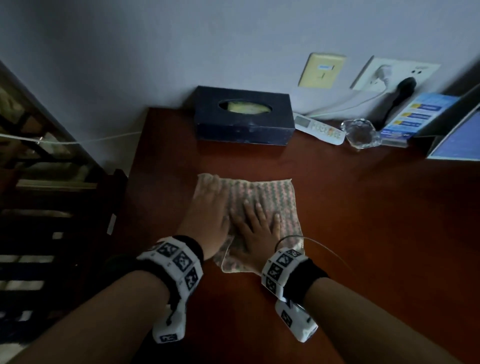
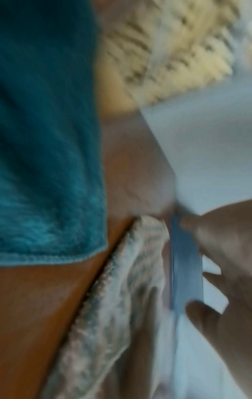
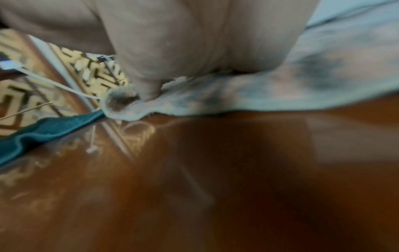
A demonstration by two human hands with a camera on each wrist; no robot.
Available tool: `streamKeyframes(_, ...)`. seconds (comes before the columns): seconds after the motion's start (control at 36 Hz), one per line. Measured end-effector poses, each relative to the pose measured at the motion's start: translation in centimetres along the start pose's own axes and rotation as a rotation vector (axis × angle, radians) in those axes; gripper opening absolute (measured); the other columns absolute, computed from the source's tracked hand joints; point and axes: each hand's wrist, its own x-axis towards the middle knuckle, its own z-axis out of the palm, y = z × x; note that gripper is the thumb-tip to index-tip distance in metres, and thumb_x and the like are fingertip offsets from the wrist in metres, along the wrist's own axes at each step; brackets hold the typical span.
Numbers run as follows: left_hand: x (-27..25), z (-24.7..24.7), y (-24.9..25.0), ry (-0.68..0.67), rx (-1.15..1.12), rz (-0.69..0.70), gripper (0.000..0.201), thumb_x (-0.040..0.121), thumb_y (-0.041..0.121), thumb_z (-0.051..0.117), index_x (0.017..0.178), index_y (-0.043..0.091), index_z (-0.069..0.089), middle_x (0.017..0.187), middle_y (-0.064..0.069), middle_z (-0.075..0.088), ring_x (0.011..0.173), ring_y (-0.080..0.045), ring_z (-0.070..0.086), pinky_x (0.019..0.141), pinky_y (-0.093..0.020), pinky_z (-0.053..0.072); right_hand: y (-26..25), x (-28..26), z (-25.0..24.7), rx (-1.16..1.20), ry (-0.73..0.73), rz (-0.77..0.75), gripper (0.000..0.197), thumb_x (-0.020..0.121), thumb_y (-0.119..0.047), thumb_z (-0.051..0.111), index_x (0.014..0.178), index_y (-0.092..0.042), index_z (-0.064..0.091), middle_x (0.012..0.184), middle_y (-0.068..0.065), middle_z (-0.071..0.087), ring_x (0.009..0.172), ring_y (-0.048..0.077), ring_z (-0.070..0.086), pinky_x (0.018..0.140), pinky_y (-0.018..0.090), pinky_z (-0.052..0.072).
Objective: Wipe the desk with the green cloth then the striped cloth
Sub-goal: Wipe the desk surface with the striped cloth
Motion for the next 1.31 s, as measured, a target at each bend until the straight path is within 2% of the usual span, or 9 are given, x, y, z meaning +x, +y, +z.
streamKeyframes(0.17,1.0,3.1,0.9,-0.271,0.183,0.134,0.065,0.101,0.037,0.032,0.151,0.017,-0.005,0.159,-0.003,-0.01,0.146,-0.019,-0.01,0.12,-0.038,-0.001,2.7,-2.9,0.9,0.043,0.075,0.134,0.094,0.062,-0.073,0.007,0.141,-0.032,-0.023,0.151,-0.003,-0.028,0.137,0.017,-0.03,0.109,0.051,-0.021)
streamKeyframes(0.25,1.7,4.3,0.3,-0.32,0.321,0.137,0.07,0.099,0.048,0.023,0.15,0.014,-0.012,0.158,-0.006,-0.016,0.144,-0.022,-0.017,0.119,-0.039,-0.006,3.5,-3.5,1.4,0.012,0.14,0.178,0.097,0.068,-0.076,0.016,0.149,-0.026,-0.006,0.158,0.003,-0.009,0.141,0.017,-0.022,0.11,0.048,-0.016)
streamKeyframes(0.36,2.1,5.1,0.0,-0.342,0.356,0.084,0.083,0.083,0.07,0.003,0.139,0.016,-0.029,0.151,-0.005,-0.032,0.14,-0.021,-0.028,0.116,-0.039,-0.015,3.7,-4.0,1.3,0.054,0.055,0.162,0.097,0.064,-0.078,0.001,0.147,-0.031,-0.019,0.152,-0.005,-0.031,0.136,0.013,-0.035,0.106,0.045,-0.027)
streamKeyframes(0.56,3.9,4.9,0.8,-0.31,0.27,-0.021,0.11,0.077,0.08,0.031,0.147,0.016,-0.024,0.15,-0.007,-0.036,0.139,-0.023,-0.032,0.115,-0.04,-0.017,3.6,-4.0,1.1,0.067,0.092,0.163,0.092,0.068,-0.073,0.004,0.149,-0.032,-0.011,0.154,-0.005,-0.025,0.139,0.016,-0.029,0.108,0.048,-0.022)
streamKeyframes(0.69,5.1,4.9,1.2,-0.262,0.222,-0.075,0.117,0.07,0.086,0.031,0.146,0.017,-0.025,0.15,-0.008,-0.035,0.139,-0.023,-0.031,0.113,-0.039,-0.018,3.4,-3.5,1.2,0.043,0.128,0.169,0.078,0.08,-0.067,0.032,0.145,-0.024,0.03,0.152,0.005,0.029,0.141,0.023,0.018,0.107,0.053,0.008)
streamKeyframes(0.83,6.3,4.2,0.7,-0.266,0.228,-0.083,0.111,0.074,0.084,0.029,0.146,0.018,-0.024,0.151,-0.008,-0.035,0.139,-0.023,-0.031,0.115,-0.04,-0.017,4.8,-1.8,0.1,0.052,0.107,0.142,0.092,0.068,-0.078,0.005,0.148,-0.035,-0.011,0.15,-0.01,-0.028,0.138,0.011,-0.029,0.11,0.05,-0.021)
streamKeyframes(0.92,7.0,3.9,0.1,-0.283,0.232,-0.066,0.104,0.079,0.079,0.028,0.145,0.019,-0.025,0.151,-0.007,-0.035,0.139,-0.022,-0.032,0.116,-0.04,-0.016,5.6,0.1,-0.3,0.033,0.155,0.159,0.093,0.069,-0.083,0.015,0.148,-0.039,-0.007,0.153,-0.01,-0.023,0.141,0.014,-0.023,0.111,0.05,-0.018)
streamKeyframes(1.03,8.1,3.3,-0.8,-0.286,0.258,-0.037,0.096,0.083,0.075,0.027,0.146,0.022,-0.023,0.152,-0.005,-0.033,0.14,-0.021,-0.03,0.116,-0.039,-0.015,7.1,2.2,-2.0,-0.002,0.04,0.14,0.091,0.069,-0.082,0.019,0.143,-0.045,-0.019,0.147,-0.015,-0.036,0.135,0.009,-0.034,0.111,0.049,-0.021)
streamKeyframes(1.31,8.8,0.4,-2.5,-0.328,0.247,-0.014,0.076,0.096,0.051,0.034,0.149,0.028,-0.015,0.155,0.001,-0.024,0.143,-0.017,-0.02,0.119,-0.039,-0.004,8.9,7.2,-5.9,0.039,-0.048,0.153,0.094,0.075,-0.079,0.04,0.142,-0.048,-0.017,0.151,-0.014,-0.031,0.138,0.012,-0.031,0.11,0.049,-0.022)
